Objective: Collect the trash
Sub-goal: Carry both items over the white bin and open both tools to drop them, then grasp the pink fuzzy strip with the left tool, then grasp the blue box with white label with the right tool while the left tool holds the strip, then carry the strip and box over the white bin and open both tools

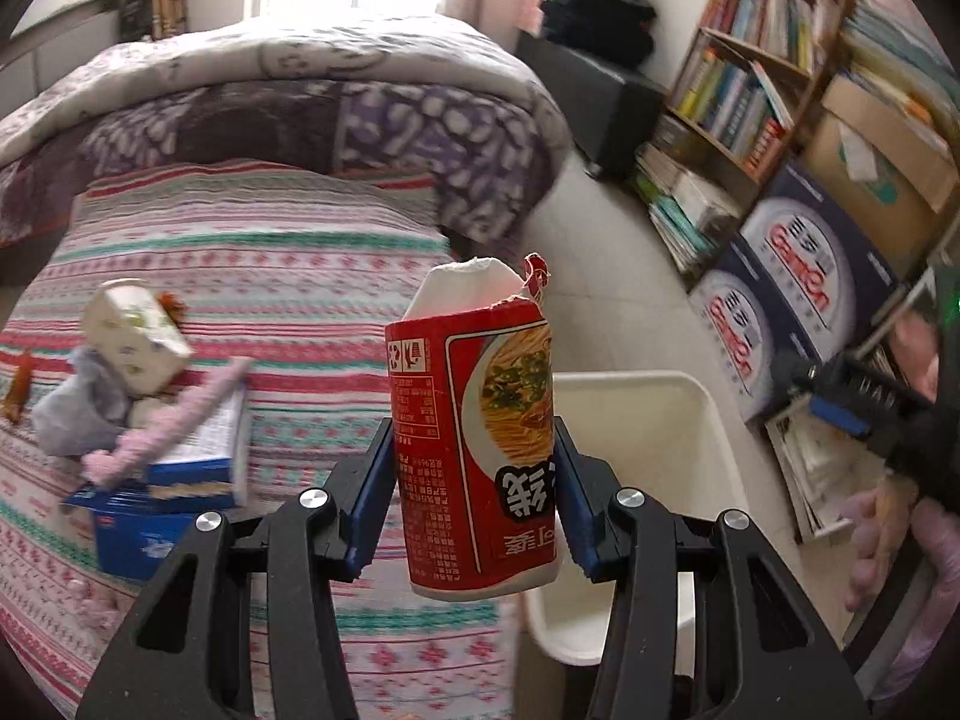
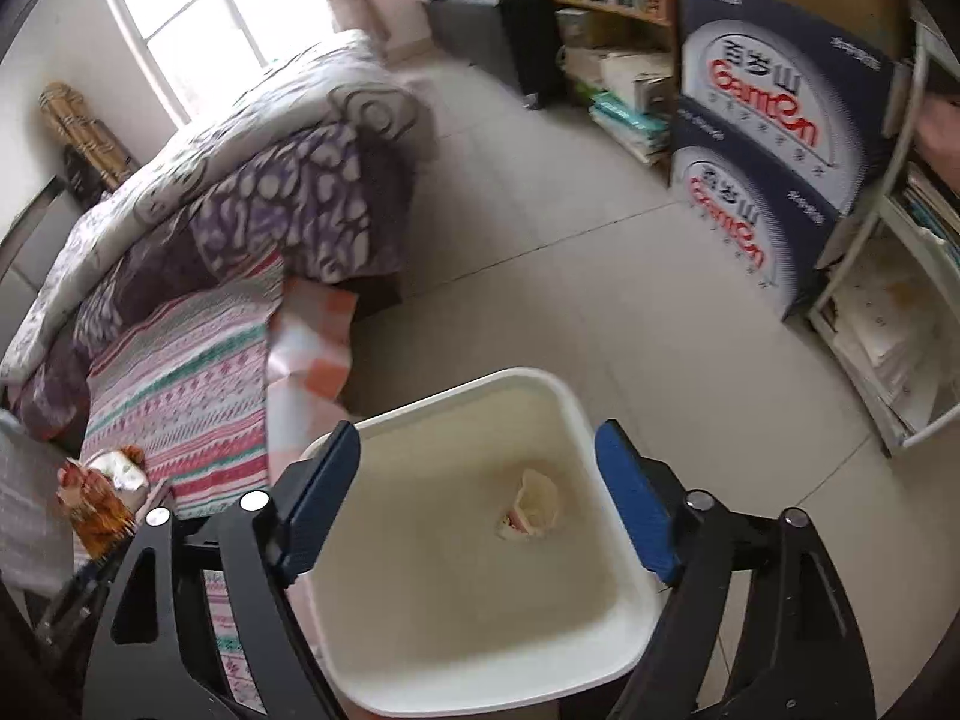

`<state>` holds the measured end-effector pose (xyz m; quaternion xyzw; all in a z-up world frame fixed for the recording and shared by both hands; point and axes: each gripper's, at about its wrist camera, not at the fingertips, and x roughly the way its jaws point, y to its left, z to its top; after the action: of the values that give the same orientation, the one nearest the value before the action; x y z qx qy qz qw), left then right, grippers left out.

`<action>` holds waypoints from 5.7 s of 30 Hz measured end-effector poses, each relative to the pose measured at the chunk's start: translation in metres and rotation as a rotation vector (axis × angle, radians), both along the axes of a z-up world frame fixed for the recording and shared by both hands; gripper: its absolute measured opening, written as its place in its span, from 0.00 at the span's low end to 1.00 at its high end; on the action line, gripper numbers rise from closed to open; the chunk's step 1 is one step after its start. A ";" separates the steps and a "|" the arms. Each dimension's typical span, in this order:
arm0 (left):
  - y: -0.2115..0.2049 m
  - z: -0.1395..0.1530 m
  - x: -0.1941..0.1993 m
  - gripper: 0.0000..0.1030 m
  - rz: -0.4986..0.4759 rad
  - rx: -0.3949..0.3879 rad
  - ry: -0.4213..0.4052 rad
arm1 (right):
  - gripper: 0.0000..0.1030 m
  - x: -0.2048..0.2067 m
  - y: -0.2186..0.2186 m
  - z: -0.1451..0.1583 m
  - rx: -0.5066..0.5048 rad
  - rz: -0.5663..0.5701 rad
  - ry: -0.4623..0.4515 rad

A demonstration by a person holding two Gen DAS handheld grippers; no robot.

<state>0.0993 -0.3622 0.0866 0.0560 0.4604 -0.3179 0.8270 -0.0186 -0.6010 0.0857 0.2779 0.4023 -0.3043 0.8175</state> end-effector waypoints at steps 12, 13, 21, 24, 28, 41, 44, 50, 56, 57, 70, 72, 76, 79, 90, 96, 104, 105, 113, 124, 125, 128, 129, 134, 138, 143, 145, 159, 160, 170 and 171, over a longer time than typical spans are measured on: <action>-0.071 -0.020 -0.040 0.50 -0.163 0.001 0.037 | 0.87 -0.044 -0.042 0.014 -0.042 -0.132 -0.031; -0.077 -0.022 -0.043 0.52 -0.180 -0.005 0.042 | 0.87 -0.047 -0.043 0.015 -0.048 -0.139 -0.033; -0.098 -0.024 -0.055 0.72 -0.234 -0.036 0.041 | 0.93 -0.057 -0.047 0.025 -0.101 -0.176 -0.040; -0.096 -0.022 -0.053 0.74 -0.230 -0.039 0.050 | 0.93 -0.055 -0.043 0.027 -0.109 -0.170 -0.041; -0.086 -0.016 -0.051 0.76 -0.206 -0.021 0.014 | 0.93 -0.048 -0.030 0.031 -0.157 -0.150 -0.033; -0.033 -0.009 -0.027 0.81 -0.076 0.074 -0.099 | 0.93 -0.003 0.020 0.031 -0.183 -0.042 -0.009; -0.020 -0.010 -0.018 0.81 -0.046 0.112 -0.115 | 0.93 0.010 0.033 0.031 -0.170 -0.009 -0.011; 0.011 -0.011 0.015 0.81 0.028 0.202 -0.119 | 0.93 0.038 0.061 0.029 -0.118 0.063 -0.022; 0.047 -0.025 0.073 0.81 0.109 0.254 0.007 | 0.93 0.065 0.088 0.023 -0.071 0.131 -0.018; 0.053 -0.028 0.080 0.81 0.122 0.255 0.032 | 0.93 0.070 0.092 0.021 -0.056 0.144 -0.015; 0.104 -0.076 0.129 0.68 0.206 0.211 0.311 | 0.93 0.116 0.135 -0.002 0.076 0.233 0.014; 0.110 -0.080 0.129 0.61 0.208 0.195 0.336 | 0.93 0.120 0.140 -0.005 0.082 0.246 0.022; 0.124 -0.078 0.128 0.22 0.208 0.144 0.379 | 0.93 0.128 0.150 -0.013 0.089 0.264 0.043; 0.134 -0.078 0.126 0.16 0.218 0.145 0.369 | 0.93 0.132 0.155 -0.018 0.094 0.268 0.055; 0.172 -0.039 0.118 0.12 0.231 0.054 0.312 | 0.93 0.158 0.198 -0.035 0.096 0.357 0.101; 0.201 -0.003 0.112 0.11 0.283 -0.026 0.242 | 0.93 0.175 0.239 -0.043 0.089 0.444 0.129; 0.231 0.026 0.106 0.11 0.334 -0.075 0.171 | 0.93 0.193 0.283 -0.069 0.075 0.515 0.207; 0.234 0.025 0.106 0.11 0.337 -0.073 0.170 | 0.93 0.195 0.288 -0.073 0.080 0.524 0.215; 0.245 0.018 0.107 0.11 0.357 -0.047 0.171 | 0.92 0.205 0.304 -0.091 0.074 0.544 0.265; 0.245 0.019 0.108 0.11 0.375 -0.041 0.142 | 0.53 0.204 0.303 -0.070 0.044 0.577 0.169; 0.244 0.021 0.107 0.11 0.378 -0.042 0.132 | 0.53 0.203 0.303 -0.066 0.037 0.577 0.155; 0.242 0.027 0.105 0.11 0.387 -0.048 0.099 | 0.53 0.200 0.299 -0.049 0.009 0.572 0.100; 0.241 0.029 0.105 0.11 0.390 -0.048 0.087 | 0.53 0.198 0.298 -0.042 -0.005 0.569 0.081; 0.235 0.040 0.102 0.12 0.406 -0.049 0.013 | 0.53 0.186 0.285 -0.015 -0.043 0.532 -0.008; 0.230 0.048 0.097 0.12 0.421 -0.050 -0.047 | 0.53 0.176 0.272 0.001 -0.085 0.487 -0.068; 0.218 0.053 0.090 0.12 0.426 -0.033 -0.109 | 0.53 0.165 0.260 0.014 -0.135 0.446 -0.114; 0.212 0.054 0.087 0.12 0.421 -0.025 -0.132 | 0.53 0.160 0.257 0.018 -0.161 0.439 -0.124; 0.152 0.052 0.064 0.12 0.303 -0.014 -0.174 | 0.54 0.124 0.217 0.037 -0.247 0.389 -0.125; 0.149 0.052 0.063 0.12 0.295 -0.014 -0.176 | 0.54 0.122 0.214 0.038 -0.249 0.385 -0.124; 0.109 0.048 0.042 0.12 0.185 -0.007 -0.190 | 0.54 0.095 0.168 0.039 -0.242 0.293 -0.096; 0.105 0.047 0.039 0.12 0.175 -0.006 -0.190 | 0.54 0.091 0.161 0.039 -0.243 0.279 -0.091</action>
<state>0.1388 -0.2576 0.1339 0.0430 0.3820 -0.2392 0.8916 0.0727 -0.4396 0.1246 0.1320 0.3599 -0.2215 0.8966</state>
